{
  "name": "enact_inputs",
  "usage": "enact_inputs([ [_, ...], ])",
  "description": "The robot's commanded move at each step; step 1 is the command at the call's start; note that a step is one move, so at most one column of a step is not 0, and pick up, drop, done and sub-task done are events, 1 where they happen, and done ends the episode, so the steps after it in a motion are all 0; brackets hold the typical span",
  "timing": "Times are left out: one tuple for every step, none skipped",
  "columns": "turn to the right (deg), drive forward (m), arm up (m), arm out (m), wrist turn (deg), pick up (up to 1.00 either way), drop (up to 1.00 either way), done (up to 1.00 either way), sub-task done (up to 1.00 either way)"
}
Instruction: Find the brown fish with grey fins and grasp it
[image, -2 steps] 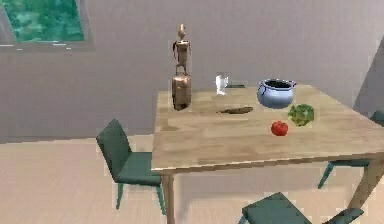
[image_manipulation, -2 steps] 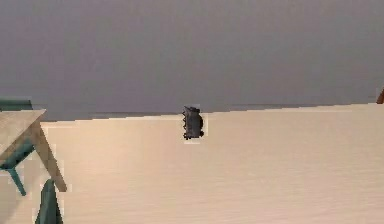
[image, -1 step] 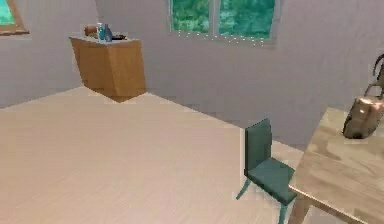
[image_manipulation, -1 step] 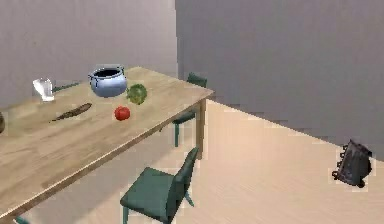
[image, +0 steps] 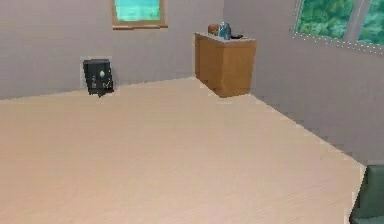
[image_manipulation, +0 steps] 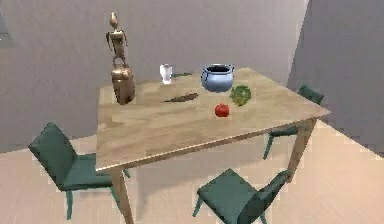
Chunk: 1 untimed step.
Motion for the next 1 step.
enact_inputs([
  [45.0, 0.0, 0.0, 0.0, 0.0, 0.0, 0.0, 0.0, 0.0],
])
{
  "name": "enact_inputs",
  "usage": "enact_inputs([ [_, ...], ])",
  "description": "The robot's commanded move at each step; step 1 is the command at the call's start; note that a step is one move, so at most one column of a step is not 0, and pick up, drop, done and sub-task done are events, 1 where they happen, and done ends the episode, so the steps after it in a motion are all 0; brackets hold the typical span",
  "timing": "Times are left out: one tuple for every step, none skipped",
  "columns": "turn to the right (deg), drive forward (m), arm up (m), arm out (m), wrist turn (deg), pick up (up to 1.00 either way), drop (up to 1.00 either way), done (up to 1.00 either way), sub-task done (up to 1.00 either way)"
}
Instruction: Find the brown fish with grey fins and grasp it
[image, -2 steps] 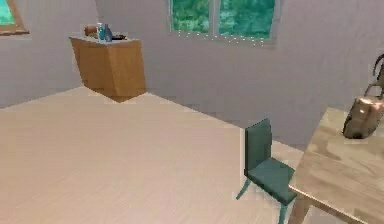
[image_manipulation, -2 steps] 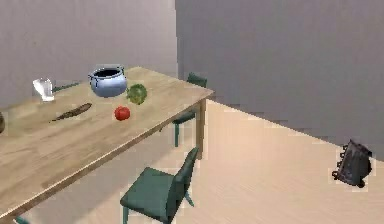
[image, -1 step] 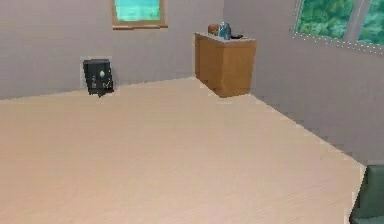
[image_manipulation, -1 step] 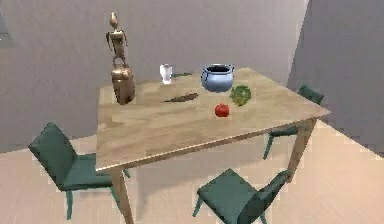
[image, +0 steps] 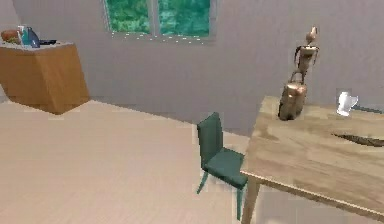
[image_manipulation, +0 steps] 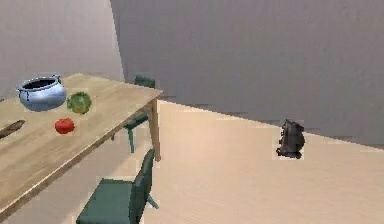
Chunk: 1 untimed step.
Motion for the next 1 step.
enact_inputs([
  [18.0, 0.0, 0.0, 0.0, 0.0, 0.0, 0.0, 0.0, 0.0],
])
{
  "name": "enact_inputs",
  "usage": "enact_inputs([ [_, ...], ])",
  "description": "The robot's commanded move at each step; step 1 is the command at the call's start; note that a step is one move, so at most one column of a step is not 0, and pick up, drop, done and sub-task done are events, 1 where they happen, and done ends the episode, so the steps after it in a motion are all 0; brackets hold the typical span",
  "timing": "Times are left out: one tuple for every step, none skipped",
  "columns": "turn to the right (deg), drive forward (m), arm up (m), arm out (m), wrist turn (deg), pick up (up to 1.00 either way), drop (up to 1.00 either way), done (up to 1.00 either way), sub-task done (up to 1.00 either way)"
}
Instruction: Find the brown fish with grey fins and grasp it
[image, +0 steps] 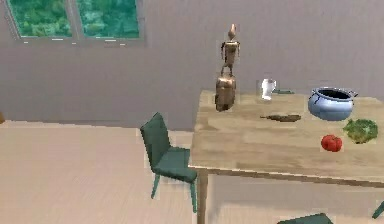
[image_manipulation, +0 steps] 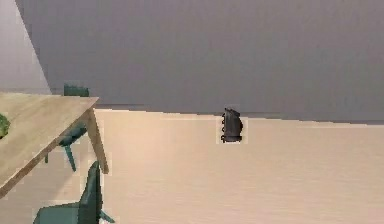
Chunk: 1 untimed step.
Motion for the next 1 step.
enact_inputs([
  [0.0, 0.55, 0.0, 0.0, 0.0, 0.0, 0.0, 0.0, 0.0],
])
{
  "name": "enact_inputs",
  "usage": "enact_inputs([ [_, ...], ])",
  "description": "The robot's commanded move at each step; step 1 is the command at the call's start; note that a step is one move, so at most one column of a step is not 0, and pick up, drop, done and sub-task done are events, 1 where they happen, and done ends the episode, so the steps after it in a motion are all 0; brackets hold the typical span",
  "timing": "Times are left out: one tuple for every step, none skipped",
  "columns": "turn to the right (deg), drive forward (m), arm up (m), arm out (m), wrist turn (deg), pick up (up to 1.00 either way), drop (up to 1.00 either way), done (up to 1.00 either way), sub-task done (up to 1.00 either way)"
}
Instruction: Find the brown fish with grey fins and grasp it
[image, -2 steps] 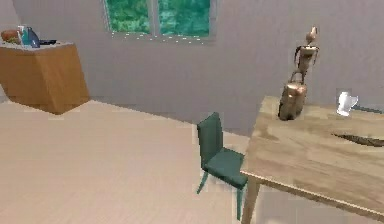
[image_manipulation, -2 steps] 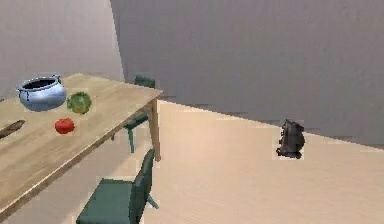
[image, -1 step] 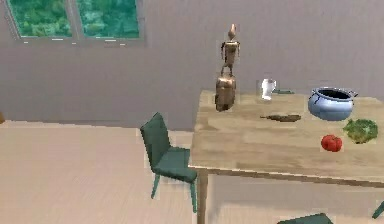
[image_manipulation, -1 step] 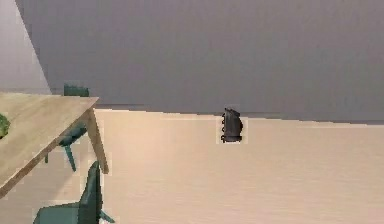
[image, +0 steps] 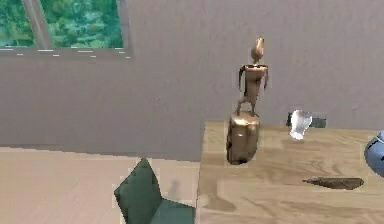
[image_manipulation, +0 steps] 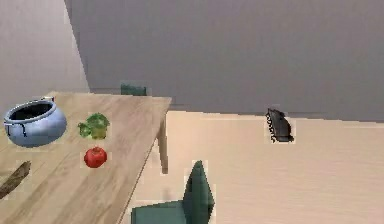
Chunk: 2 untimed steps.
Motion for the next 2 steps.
enact_inputs([
  [-45.0, 0.0, 0.0, 0.0, 0.0, 0.0, 0.0, 0.0, 0.0],
  [0.0, 0.0, 0.5, 0.0, 0.0, 0.0, 0.0, 0.0, 0.0],
])
